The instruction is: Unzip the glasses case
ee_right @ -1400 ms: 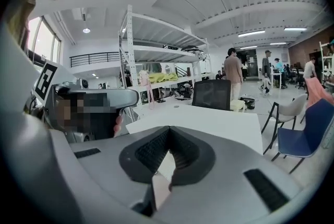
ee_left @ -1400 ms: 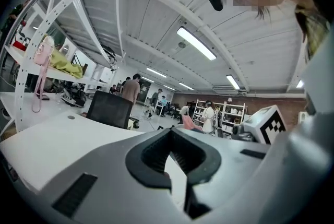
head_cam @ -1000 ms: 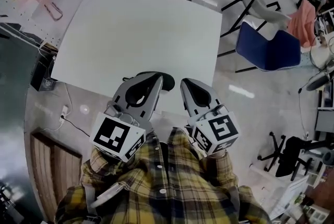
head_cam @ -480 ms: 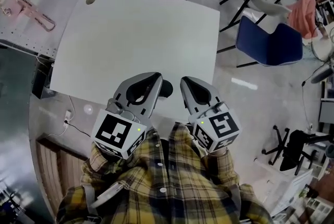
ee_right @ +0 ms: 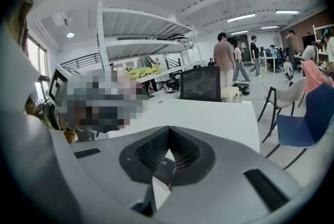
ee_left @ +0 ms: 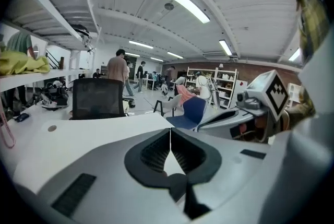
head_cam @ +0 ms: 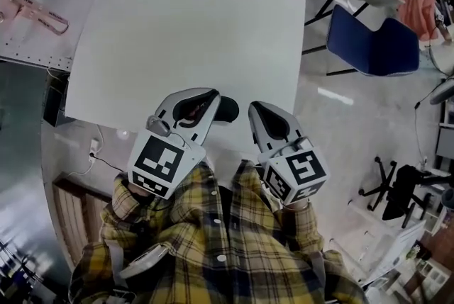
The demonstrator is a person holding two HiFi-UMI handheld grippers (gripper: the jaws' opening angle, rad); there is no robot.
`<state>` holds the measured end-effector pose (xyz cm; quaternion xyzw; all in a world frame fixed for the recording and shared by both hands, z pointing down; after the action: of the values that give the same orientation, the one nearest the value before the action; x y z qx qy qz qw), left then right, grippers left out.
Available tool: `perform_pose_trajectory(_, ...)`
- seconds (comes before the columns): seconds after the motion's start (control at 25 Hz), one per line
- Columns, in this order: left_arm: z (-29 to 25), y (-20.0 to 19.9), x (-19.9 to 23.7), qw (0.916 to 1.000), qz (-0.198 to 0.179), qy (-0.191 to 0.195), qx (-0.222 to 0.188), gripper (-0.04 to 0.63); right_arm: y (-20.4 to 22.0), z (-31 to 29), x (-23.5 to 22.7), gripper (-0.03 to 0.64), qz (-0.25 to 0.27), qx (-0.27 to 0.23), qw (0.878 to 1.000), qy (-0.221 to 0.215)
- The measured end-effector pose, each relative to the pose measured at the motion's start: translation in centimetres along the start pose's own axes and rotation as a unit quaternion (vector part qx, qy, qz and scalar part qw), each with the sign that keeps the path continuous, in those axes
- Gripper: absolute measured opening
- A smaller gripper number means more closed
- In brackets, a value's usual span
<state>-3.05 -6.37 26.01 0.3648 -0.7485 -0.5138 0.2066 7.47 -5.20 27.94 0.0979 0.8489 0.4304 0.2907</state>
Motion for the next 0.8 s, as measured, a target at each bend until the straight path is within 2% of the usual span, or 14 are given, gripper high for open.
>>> perform_pose_trajectory(0.12, -1.1, 1.4, -0.5, 0.9988, -0.015, 0.037, 0.028, 0.020, 1.3, -0.2, -0.8, -0.002, -0.010, 0.012, 1.000, 0.003)
perform_pose_trajectory(0.2, -1.7, 2.5, -1.0, 0.9966, -0.029, 0.060, 0.049, 0.058, 2.3, -0.4, -1.4, -0.002, -0.018, 0.024, 1.000, 0.005)
perform_pose_trajectory(0.44, -3.8, 6.7, -2.4, 0.9812, -0.079, 0.133, 0.115, 0.132, 5.6, -1.1, -3.3, -0.002, -0.039, 0.064, 0.997, 0.012)
perform_pose_trajectory(0.64, -5.2, 10.4, -3.3, 0.9584, -0.137, 0.188, 0.165, 0.196, 8.1, -1.8, -3.8, -0.002, -0.052, 0.090, 0.995, 0.007)
perform_pose_trajectory(0.8, -6.4, 12.9, -4.0, 0.9318, -0.199, 0.221, 0.209, 0.232, 10.1, -2.4, -4.2, -0.002, -0.059, 0.113, 0.992, 0.001)
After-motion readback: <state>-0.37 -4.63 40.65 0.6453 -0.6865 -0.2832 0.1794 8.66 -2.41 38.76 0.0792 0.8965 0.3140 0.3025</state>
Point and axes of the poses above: the fingertips, and each gripper's own axes: z backward along the fingers, x to its left, y out of its underside, the point moved 3 cm from there along z, backward along the fingers, and after that the axes turned 13 degrees about -z, right-handed, at the moved point
